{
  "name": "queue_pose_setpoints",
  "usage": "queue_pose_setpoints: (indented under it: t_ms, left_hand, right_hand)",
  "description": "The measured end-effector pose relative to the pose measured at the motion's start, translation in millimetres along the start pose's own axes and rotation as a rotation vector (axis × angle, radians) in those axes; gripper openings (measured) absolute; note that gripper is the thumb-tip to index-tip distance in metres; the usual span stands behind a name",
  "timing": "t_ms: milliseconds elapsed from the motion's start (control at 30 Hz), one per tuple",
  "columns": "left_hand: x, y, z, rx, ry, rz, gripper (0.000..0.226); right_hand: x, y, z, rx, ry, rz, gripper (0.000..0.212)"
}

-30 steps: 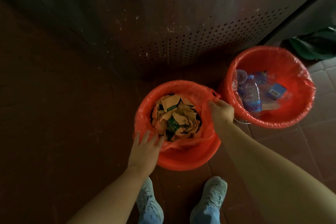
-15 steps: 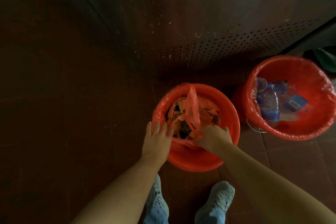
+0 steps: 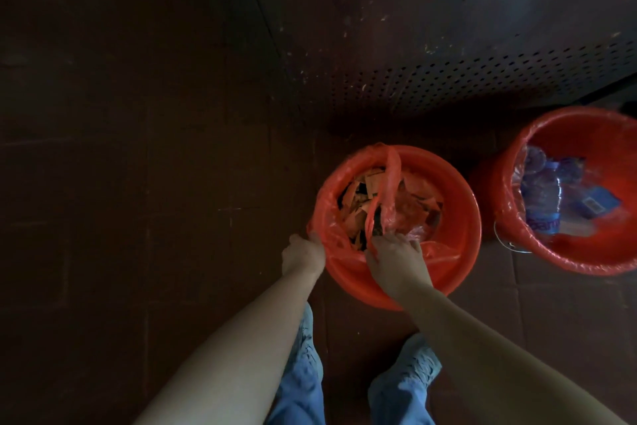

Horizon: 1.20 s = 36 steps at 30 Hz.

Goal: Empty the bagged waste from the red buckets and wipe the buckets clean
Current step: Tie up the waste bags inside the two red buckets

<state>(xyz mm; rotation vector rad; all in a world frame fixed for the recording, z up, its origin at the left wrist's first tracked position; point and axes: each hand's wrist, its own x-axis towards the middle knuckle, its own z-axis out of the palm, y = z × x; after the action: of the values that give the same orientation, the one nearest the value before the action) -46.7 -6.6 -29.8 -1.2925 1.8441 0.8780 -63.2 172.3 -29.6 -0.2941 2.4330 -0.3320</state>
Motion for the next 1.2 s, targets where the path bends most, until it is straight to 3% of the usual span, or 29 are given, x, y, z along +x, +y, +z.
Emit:
queue_pose_setpoints:
  t_ms: [67,133,267,367,467,600,700,800,1000,1200]
  left_hand:
    - [8,2,5,-0.207,-0.063,-0.121,0.051]
    - [19,0,9,-0.225,-0.035,-0.131,0.034]
    - [26,5,5,-0.099,0.084,-0.012,0.023]
    - [15,17,-2,-0.223,0.107,0.057,0.020]
    - [-7,35,-6,-0.425,-0.027,0.093,0.015]
    - [-53,64,-16,-0.670,-0.315,0.000,0.013]
    - [-85,77,-22,-0.616,-0.435,0.031,0.013]
    - [-108,80,-23,-0.560,-0.493,0.070,0.019]
    - [-111,69,-15,-0.593,-0.518,0.147,0.036]
    - [-103,43,-16,-0.389,-0.675,0.194,0.018]
  right_hand:
    - [-3,-2,5,0.010,-0.014,-0.001,0.025]
    - [-5,-4,10,0.012,-0.036,-0.015,0.026]
    - [-8,-6,11,0.110,-0.020,-0.029,0.024]
    - [-11,-5,-2,0.337,-0.010,0.084,0.026]
    - [-17,-4,-24,0.498,-0.011,0.154,0.015]
    - [-24,7,-63,0.645,0.059,0.259,0.022]
    - [-29,10,-94,0.894,0.058,0.400,0.026]
    - [-38,13,-114,1.096,0.046,0.419,0.025]
    - [-50,31,-110,1.200,-0.187,0.320,0.046]
    - [-46,33,-94,0.794,-0.139,0.102,0.050]
